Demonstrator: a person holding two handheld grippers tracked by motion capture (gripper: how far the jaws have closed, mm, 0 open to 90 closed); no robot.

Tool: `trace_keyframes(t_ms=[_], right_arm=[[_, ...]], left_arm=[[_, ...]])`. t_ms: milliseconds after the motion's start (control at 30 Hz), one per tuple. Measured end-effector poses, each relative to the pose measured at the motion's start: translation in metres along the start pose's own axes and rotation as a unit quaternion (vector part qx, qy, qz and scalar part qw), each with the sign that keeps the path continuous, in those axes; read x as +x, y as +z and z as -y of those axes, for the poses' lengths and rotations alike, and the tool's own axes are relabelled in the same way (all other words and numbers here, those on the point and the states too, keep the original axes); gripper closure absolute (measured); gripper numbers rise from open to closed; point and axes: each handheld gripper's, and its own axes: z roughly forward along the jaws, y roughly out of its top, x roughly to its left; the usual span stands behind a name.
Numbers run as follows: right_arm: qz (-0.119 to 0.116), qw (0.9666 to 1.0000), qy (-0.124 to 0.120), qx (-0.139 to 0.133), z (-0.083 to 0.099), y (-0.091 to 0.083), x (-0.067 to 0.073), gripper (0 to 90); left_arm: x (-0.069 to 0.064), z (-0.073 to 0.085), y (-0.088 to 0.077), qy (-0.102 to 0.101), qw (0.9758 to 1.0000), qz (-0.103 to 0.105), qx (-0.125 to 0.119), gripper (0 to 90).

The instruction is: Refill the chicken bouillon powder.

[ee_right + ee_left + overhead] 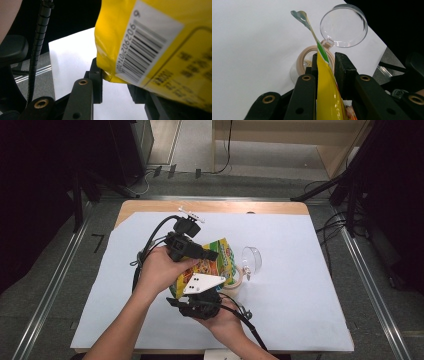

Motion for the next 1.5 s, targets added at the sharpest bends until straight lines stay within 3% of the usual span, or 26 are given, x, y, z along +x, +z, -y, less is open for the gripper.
trace_keyframes(t_ms=[467, 1133, 1367, 1500], right_arm=[[-0.004, 1.0000, 0.004, -0.003, -0.003, -0.001, 0.001, 70.4], [0.002, 1.0000, -0.002, -0.009, 0.000, 0.000, -0.001, 72.6], [-0.003, 1.0000, 0.004, -0.005, -0.001, -0.001, 0.000, 72.6], [-0.006, 0.9999, 0.011, -0.001, -0.006, -0.002, -0.001, 72.7]], left_arm=[[-0.011, -0.001, -0.003, 0.016, 0.9997, -0.017, -0.001, 78.5], [-0.025, -0.001, -0.003, 0.033, 0.9992, -0.022, 0.002, 78.3], [-0.024, -0.002, -0.004, 0.031, 0.9993, -0.021, 0.004, 78.2], [-0.017, -0.008, -0.004, 0.022, 0.9997, -0.001, 0.010, 78.2]])
